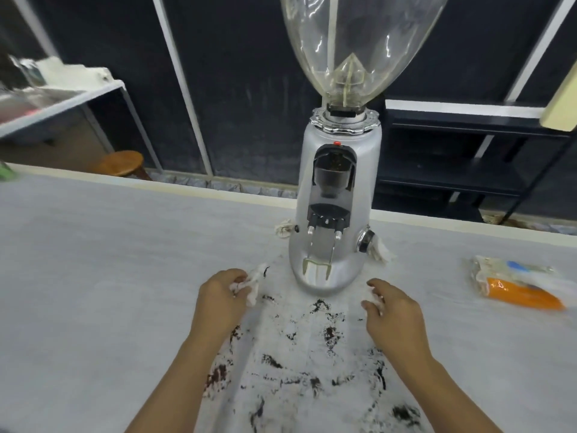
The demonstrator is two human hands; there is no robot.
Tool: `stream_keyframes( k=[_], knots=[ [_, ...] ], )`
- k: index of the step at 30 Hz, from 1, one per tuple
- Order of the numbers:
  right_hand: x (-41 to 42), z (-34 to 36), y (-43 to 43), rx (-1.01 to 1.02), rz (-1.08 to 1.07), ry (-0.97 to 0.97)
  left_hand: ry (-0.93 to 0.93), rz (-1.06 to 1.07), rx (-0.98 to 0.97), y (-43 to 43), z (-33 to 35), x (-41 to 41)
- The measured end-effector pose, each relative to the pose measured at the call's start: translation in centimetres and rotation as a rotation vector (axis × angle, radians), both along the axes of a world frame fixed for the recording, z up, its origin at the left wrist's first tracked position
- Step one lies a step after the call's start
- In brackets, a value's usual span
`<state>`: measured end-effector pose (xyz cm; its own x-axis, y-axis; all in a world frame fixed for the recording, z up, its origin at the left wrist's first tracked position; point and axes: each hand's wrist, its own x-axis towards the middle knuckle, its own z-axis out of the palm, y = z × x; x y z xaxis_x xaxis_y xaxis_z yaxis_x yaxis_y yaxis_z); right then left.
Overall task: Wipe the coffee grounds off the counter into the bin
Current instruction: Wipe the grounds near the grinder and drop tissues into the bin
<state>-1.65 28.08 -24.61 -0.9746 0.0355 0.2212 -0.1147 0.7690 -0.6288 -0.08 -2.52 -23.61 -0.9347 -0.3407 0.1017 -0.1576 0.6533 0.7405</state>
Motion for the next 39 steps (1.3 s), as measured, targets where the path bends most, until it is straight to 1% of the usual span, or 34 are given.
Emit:
stream_keyframes(
  k=[3,5,9,12,17,21,25,28,31,33,35,39],
  knots=[
    [3.3,1.3,-2.2,-0.012,0.060,-0.040,0.010,0.044,0.102,-1.3,0.8,4.2],
    [5.7,2.0,-4.0,-0.008,0.116,-0.038,0.013,0.044,0.129,-2.5,1.3,7.3],
    [11.2,3.1,-8.4,-0.024,0.230,-0.109,0.002,0.077,0.199,-5.6,1.6,14.2],
    [16.2,3.1,-12.3,-0.049,0.334,-0.125,-0.016,0.116,0.229,-8.6,1.1,20.5],
    [25.7,0.9,-19.1,-0.107,0.486,-0.141,-0.071,0.167,0.248,-14.7,-2.7,31.5],
    [31.4,-4.1,-23.7,-0.075,0.605,-0.236,-0.170,0.213,0.227,-18.2,-7.1,38.4],
    [34.8,-11.4,-26.7,-0.028,0.661,-0.359,-0.281,0.246,0.241,-19.6,-13.7,42.4],
    [35.7,-19.5,-27.6,0.014,0.678,-0.472,-0.353,0.248,0.247,-19.4,-21.4,43.5],
    [35.7,-29.0,-28.5,0.078,0.681,-0.567,-0.398,0.265,0.274,-19.0,-31.0,44.0],
    [35.1,-36.1,-29.2,0.124,0.694,-0.608,-0.407,0.285,0.258,-18.5,-38.1,43.8],
    [34.4,-43.8,-29.8,0.185,0.730,-0.626,-0.375,0.295,0.203,-17.8,-45.6,43.6],
    [33.8,-59.0,-30.8,0.271,0.768,-0.610,-0.370,0.310,0.051,-16.4,-59.7,43.4]
  ],
)
